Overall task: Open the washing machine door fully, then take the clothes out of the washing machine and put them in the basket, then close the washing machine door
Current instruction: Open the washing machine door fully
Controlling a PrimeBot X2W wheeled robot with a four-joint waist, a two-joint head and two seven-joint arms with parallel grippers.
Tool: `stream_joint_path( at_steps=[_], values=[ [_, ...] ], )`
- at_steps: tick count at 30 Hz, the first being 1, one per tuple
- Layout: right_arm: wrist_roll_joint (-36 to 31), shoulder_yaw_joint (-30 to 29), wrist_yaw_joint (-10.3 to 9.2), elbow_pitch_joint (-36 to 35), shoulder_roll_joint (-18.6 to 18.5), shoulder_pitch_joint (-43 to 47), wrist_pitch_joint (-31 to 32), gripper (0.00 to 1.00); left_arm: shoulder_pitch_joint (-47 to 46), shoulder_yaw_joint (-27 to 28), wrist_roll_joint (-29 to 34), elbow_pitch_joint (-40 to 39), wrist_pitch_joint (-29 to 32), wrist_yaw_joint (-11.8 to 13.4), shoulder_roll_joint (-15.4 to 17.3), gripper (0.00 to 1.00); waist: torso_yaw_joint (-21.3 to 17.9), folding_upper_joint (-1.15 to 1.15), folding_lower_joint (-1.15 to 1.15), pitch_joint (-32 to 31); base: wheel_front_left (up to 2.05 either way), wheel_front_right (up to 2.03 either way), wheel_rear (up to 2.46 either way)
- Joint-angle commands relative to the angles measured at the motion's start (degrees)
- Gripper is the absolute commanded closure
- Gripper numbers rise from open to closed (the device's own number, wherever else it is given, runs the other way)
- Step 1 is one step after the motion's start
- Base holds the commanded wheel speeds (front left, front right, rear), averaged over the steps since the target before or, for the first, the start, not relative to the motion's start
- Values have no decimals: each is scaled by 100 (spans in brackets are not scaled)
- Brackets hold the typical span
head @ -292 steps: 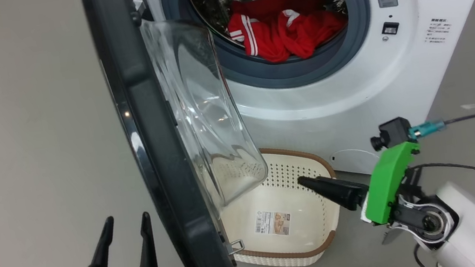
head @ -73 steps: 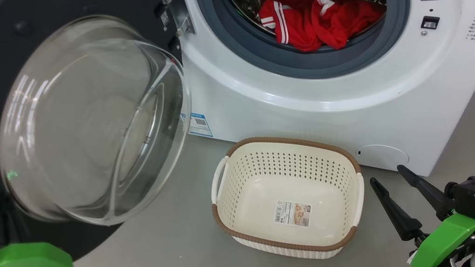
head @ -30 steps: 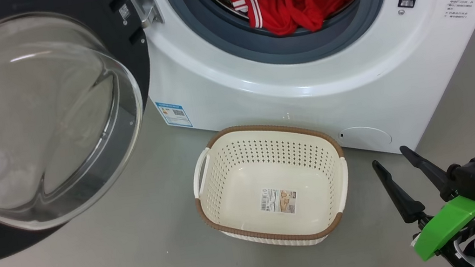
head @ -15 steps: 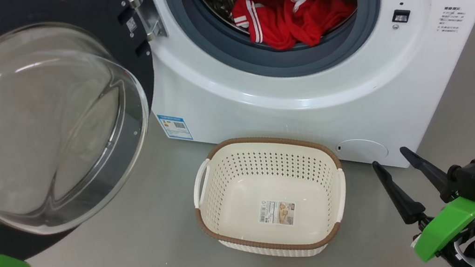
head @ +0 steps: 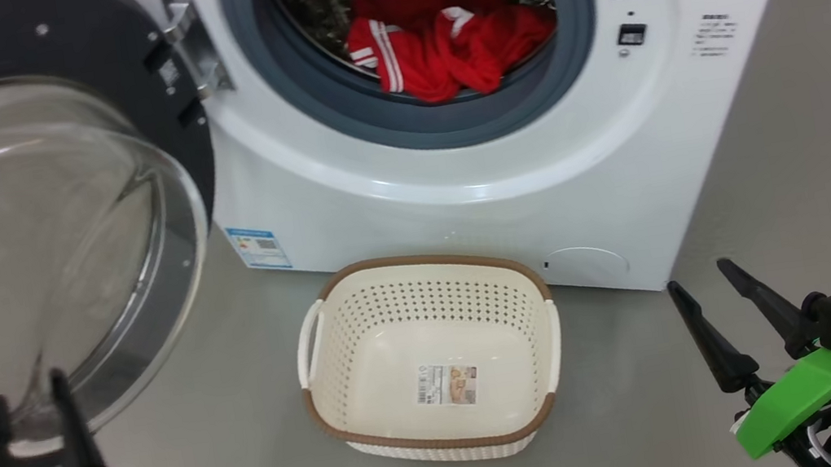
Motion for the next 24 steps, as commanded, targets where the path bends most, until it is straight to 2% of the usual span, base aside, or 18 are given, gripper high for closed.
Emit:
stream_joint_path(
  at_steps=[1, 13, 24],
  values=[
    [3, 47, 52, -162, -28, 17, -69, 0, 1, 23, -76, -211, -53, -15, 196, 0, -206, 0, 0, 6, 0, 0, 0],
    [-60, -193, 52, -262, 17, 34, -69, 0, 387, -743, -577, -643, -53, -18, 489, 0, -1078, 0, 0, 91, 0, 0, 0],
    [-91, -308, 52, -323, 47, -5, -69, 0, 561, -911, -723, -906, -53, -18, 582, 0, -1808, 0, 0, 141, 0, 0, 0]
  ],
)
